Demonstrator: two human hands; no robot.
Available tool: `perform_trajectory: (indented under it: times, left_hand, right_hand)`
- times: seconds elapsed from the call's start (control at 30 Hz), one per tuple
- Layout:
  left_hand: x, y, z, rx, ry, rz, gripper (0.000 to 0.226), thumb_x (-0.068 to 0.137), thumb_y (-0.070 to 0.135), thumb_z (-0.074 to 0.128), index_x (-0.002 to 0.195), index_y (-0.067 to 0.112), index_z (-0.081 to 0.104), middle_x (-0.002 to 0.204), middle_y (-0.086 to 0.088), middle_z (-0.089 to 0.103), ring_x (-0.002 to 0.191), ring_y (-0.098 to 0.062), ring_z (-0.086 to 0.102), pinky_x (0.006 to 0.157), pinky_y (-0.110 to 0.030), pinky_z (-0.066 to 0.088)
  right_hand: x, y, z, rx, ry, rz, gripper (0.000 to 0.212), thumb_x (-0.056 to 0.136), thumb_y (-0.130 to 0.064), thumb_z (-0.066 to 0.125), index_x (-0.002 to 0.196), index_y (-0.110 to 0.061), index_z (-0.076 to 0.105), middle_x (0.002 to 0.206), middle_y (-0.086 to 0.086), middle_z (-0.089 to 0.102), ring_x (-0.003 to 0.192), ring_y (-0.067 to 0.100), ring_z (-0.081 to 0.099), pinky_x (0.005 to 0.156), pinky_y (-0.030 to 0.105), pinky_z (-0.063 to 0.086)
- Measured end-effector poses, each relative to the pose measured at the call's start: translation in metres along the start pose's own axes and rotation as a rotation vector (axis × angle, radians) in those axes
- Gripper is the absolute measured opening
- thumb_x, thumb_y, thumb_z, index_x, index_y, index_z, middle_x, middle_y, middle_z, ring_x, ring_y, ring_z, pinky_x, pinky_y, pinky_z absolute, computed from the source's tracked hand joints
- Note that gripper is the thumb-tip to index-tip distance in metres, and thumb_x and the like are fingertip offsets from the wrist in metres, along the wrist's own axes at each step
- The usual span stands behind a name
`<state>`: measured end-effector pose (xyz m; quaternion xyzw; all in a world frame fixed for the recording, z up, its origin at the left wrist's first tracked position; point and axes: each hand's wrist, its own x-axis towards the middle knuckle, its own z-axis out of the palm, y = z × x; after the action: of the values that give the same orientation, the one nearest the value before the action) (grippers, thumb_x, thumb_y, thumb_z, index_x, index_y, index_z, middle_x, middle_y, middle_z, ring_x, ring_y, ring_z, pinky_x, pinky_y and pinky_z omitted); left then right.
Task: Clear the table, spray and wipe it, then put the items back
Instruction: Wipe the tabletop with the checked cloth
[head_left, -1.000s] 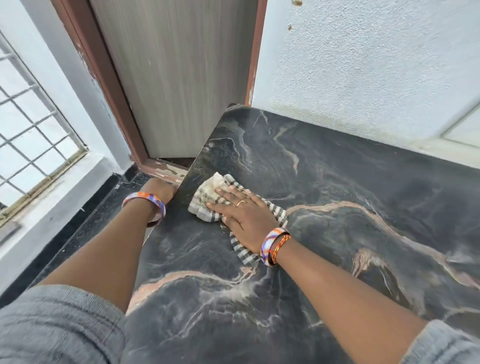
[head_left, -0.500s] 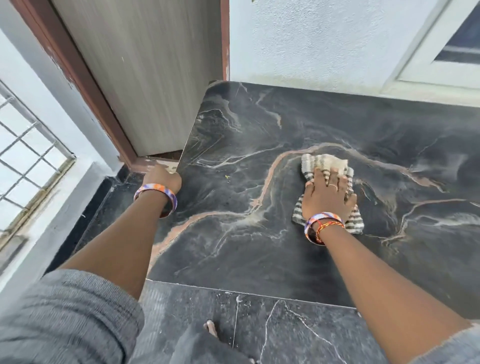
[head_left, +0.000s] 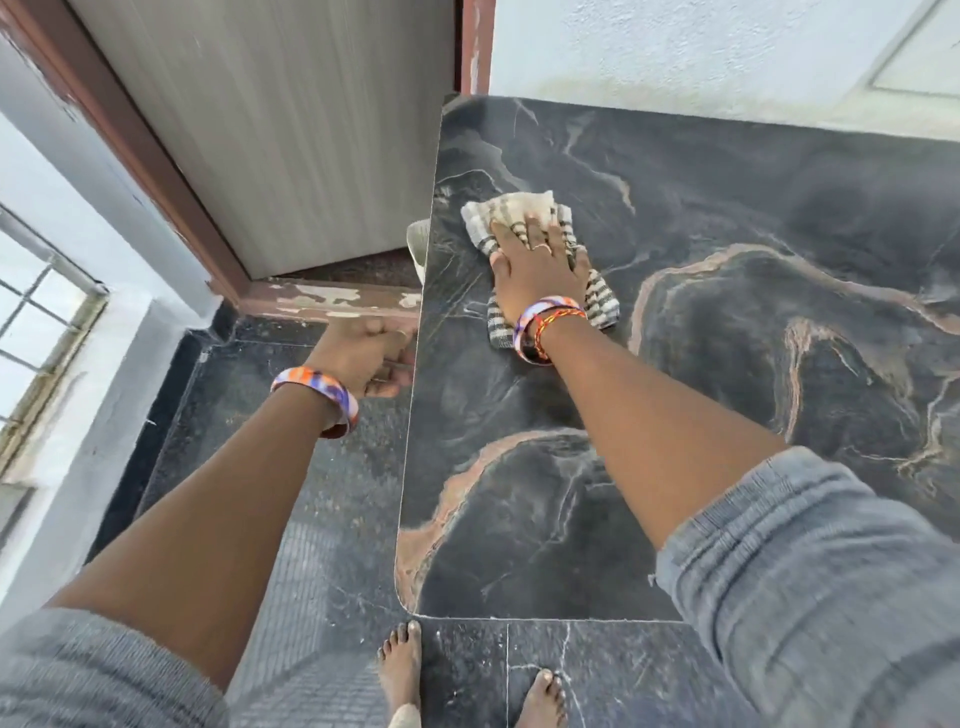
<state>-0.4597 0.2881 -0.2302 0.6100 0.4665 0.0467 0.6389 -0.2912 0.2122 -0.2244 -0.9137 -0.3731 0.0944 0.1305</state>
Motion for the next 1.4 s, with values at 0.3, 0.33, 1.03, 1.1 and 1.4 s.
perform_trajectory:
  times: [0.3, 0.33, 1.03, 1.1, 1.4]
  left_hand:
    - [0.028, -0.011, -0.022, -0.066, -0.304, 0.006, 0.021, 0.091, 0.003, 0.051, 0.075, 0.016, 0.055, 0.042, 0.003, 0.063, 0.037, -0.003, 0.060, 0.038, -0.012, 0.047]
    - [0.029, -0.011, -0.024, -0.075, -0.316, -0.001, 0.021, 0.091, 0.003, 0.051, 0.075, 0.016, 0.055, 0.043, 0.003, 0.064, 0.037, -0.002, 0.060, 0.039, -0.012, 0.047]
    - [-0.091, -0.027, 0.013, 0.584, 0.538, 0.329, 0.033, 0.093, 0.016, 0.033, 0.108, 0.000, 0.057, 0.113, -0.027, 0.061, 0.106, -0.042, 0.055, 0.082, -0.043, 0.044]
    - [-0.100, -0.036, 0.014, 0.628, 0.551, 0.358, 0.032, 0.094, 0.017, 0.033, 0.108, 0.001, 0.057, 0.113, -0.027, 0.061, 0.107, -0.043, 0.054, 0.083, -0.044, 0.044]
    - [-0.139, -0.043, 0.083, 0.814, 0.319, 0.698, 0.028, 0.094, 0.020, 0.040, 0.101, 0.006, 0.063, 0.103, -0.021, 0.066, 0.099, -0.038, 0.057, 0.083, -0.040, 0.044]
  right_hand:
    - [0.072, -0.049, 0.010, -0.070, -0.033, -0.093, 0.045, 0.099, -0.034, 0.025, 0.143, -0.044, 0.025, 0.160, -0.003, 0.010, 0.148, 0.020, 0.001, 0.118, 0.050, 0.002]
    - [0.072, -0.050, 0.009, -0.064, -0.042, -0.124, 0.045, 0.099, -0.033, 0.026, 0.143, -0.045, 0.027, 0.159, -0.003, 0.011, 0.148, 0.019, 0.002, 0.118, 0.049, 0.001]
    - [-0.166, -0.036, 0.024, -0.059, -0.105, -0.341, 0.041, 0.098, -0.038, 0.031, 0.139, -0.044, 0.034, 0.158, -0.010, 0.015, 0.147, 0.015, 0.007, 0.112, 0.052, 0.009]
    - [-0.197, -0.035, 0.028, -0.067, -0.090, -0.378, 0.041, 0.097, -0.039, 0.034, 0.137, -0.039, 0.040, 0.158, -0.007, 0.019, 0.147, 0.017, 0.011, 0.111, 0.053, 0.009]
    - [-0.267, 0.064, 0.012, -0.214, -0.044, -0.418, 0.055, 0.087, -0.057, 0.025, 0.134, -0.037, 0.047, 0.149, 0.000, 0.041, 0.139, 0.022, 0.036, 0.107, 0.051, 0.028]
